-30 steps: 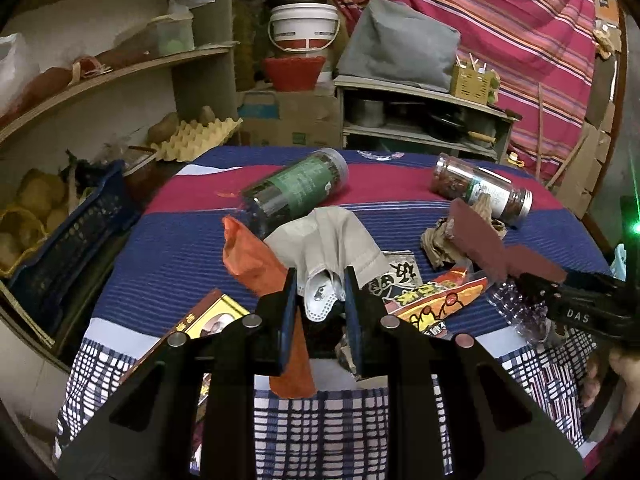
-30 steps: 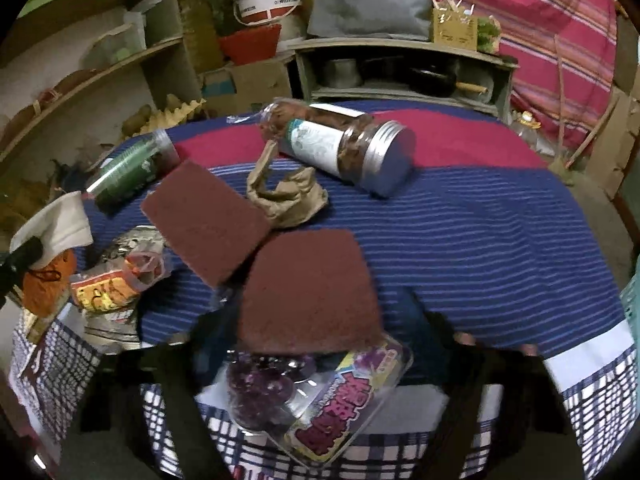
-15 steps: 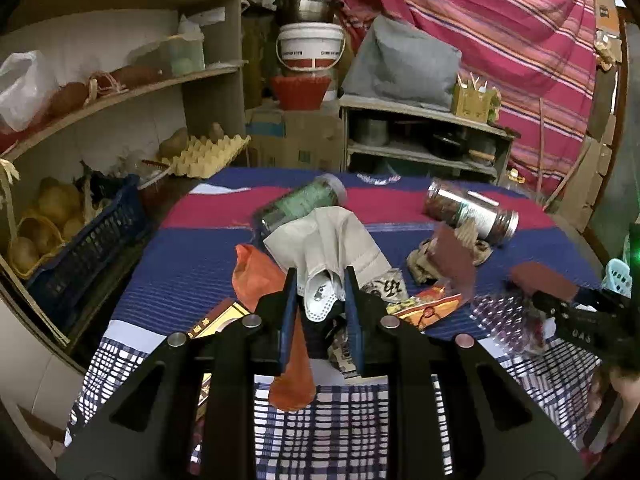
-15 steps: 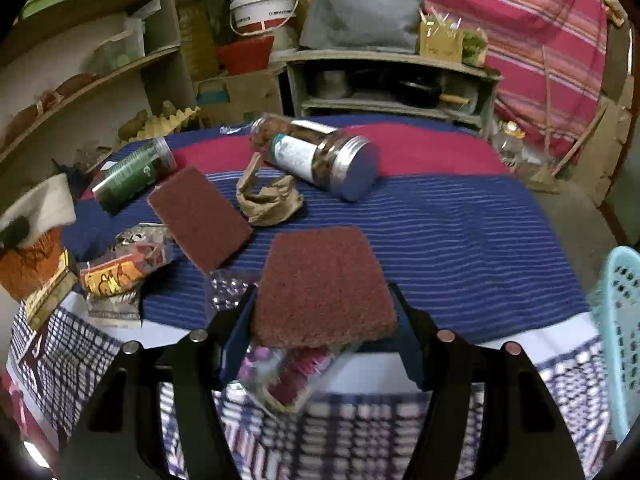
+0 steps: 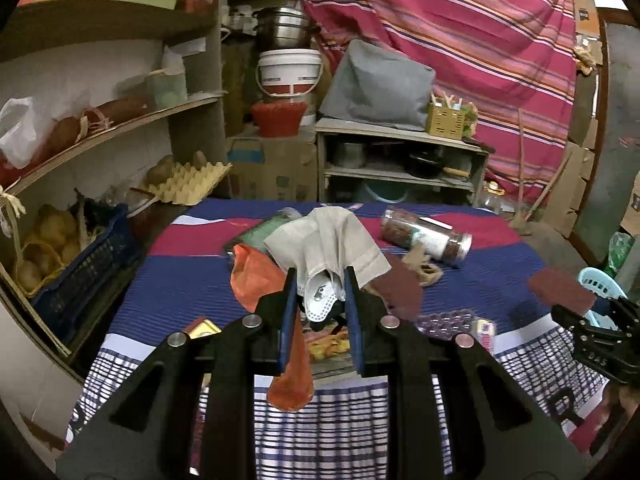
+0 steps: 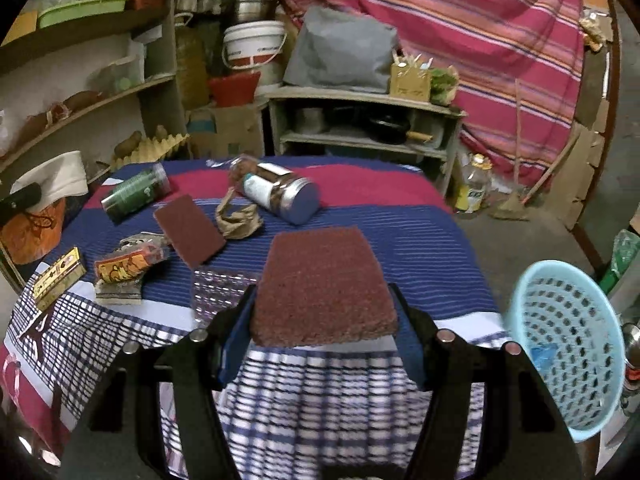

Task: Collect trash
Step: 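Carry the cloth and brown pad over the blue basket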

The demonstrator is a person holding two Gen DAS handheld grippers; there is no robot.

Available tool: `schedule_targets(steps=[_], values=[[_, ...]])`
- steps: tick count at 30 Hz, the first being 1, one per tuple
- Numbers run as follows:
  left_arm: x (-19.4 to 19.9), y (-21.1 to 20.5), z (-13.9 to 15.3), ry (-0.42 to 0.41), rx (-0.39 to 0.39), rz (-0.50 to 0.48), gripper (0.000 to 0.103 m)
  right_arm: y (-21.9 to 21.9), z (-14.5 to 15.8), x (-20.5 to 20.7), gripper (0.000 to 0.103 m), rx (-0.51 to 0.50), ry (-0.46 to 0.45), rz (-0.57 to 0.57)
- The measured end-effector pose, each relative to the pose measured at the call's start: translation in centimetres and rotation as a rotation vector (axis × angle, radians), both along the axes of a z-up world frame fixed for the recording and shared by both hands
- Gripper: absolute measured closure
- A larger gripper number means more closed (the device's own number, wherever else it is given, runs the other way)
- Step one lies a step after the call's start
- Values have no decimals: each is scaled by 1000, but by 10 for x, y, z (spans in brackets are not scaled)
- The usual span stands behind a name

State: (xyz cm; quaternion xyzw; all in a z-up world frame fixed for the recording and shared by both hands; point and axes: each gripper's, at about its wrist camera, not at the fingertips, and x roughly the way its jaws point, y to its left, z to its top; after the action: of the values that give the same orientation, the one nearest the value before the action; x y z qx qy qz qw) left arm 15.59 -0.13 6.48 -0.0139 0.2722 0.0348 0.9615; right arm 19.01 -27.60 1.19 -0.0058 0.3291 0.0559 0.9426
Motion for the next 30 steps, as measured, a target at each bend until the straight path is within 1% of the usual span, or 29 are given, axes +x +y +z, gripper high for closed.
schedule_targets(steps=[5,10,14,20,25,30], values=[[1,-32,-1,3,1,-40,82,-44,3,-19,40,-19,-22,-61],[1,-76,-2,-4,7,-101,82,-85,3,-34,40,-47,-35,-131],[6,-108,-6,4,-10,-148,82,-118,3,-44,40,-64,-37,-187],[12,-165,-15,12,-21,-246,82,-166,3,-58,40,-73,-42,-275],[18,-213,-21,13,-38,-340,82,-198,-5,-66,40,-71,-29,-327],[23,-263,-28,21,-35,-435,82,-229,-12,-72,40,-66,-24,-382]])
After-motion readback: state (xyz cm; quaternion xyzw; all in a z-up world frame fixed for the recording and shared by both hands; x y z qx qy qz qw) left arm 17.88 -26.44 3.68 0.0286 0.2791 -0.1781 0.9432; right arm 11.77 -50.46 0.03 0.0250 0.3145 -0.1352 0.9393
